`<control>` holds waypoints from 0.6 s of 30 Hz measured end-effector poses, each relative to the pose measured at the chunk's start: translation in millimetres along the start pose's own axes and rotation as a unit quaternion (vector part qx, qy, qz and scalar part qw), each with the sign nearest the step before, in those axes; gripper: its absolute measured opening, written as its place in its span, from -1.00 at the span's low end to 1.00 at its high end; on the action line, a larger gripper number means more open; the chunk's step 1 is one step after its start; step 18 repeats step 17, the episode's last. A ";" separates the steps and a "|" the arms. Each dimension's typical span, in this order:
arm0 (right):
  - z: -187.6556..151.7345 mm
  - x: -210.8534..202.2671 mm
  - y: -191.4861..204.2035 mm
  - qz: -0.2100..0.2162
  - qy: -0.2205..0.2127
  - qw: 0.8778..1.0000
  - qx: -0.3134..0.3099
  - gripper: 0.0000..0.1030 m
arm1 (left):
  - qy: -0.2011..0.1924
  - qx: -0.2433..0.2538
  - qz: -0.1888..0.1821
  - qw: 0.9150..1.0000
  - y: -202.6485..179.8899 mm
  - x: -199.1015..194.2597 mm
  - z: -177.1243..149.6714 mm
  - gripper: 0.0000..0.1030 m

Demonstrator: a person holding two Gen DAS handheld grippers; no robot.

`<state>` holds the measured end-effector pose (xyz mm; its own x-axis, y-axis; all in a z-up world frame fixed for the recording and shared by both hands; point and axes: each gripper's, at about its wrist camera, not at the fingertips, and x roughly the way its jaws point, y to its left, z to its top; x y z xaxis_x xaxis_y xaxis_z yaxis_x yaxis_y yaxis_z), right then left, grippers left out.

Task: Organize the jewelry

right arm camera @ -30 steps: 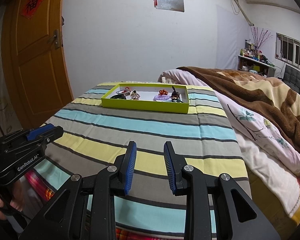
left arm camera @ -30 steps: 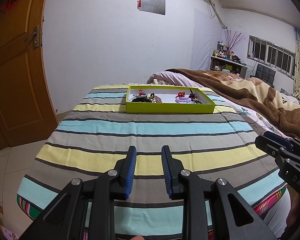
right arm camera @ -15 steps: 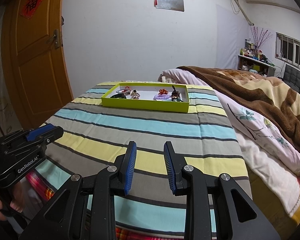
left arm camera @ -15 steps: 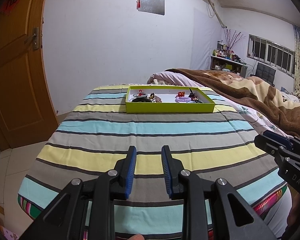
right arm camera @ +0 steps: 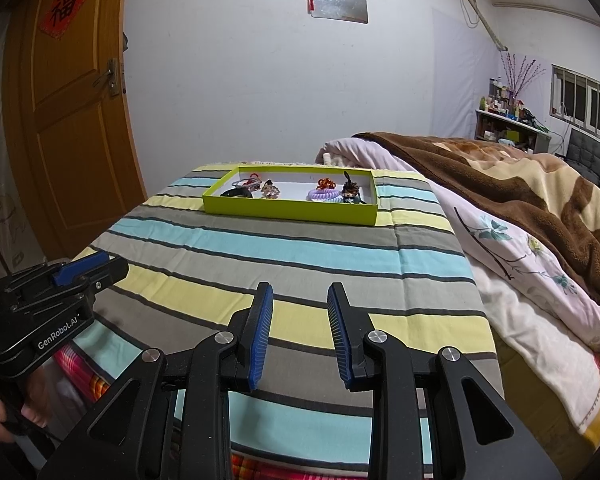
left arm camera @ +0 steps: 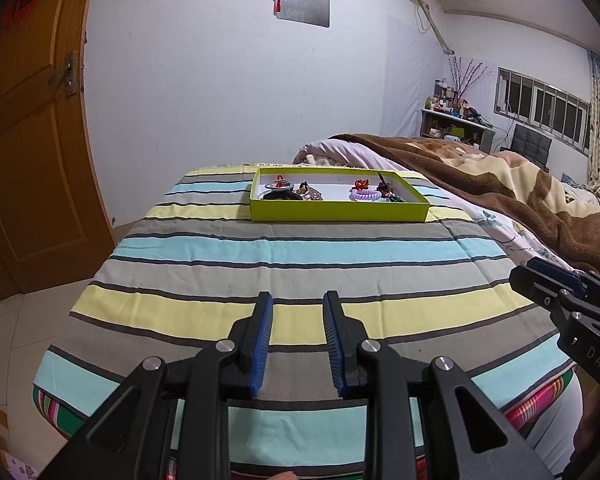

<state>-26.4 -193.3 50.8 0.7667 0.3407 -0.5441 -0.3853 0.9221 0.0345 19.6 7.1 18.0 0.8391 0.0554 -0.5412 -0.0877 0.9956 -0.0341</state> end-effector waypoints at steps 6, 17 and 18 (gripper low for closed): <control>0.0 0.2 -0.1 0.000 0.000 1.000 0.000 -0.44 | -0.003 0.008 0.002 1.000 -3.4 -1.3 -2.1 -0.48; -0.8 0.0 -0.2 -0.001 -0.002 1.000 0.000 -0.44 | 0.000 0.003 -0.004 1.000 -2.2 -0.5 -2.5 -0.48; -0.8 0.0 -0.2 -0.001 -0.002 1.000 0.000 -0.44 | 0.000 0.003 -0.004 1.000 -2.2 -0.5 -2.5 -0.48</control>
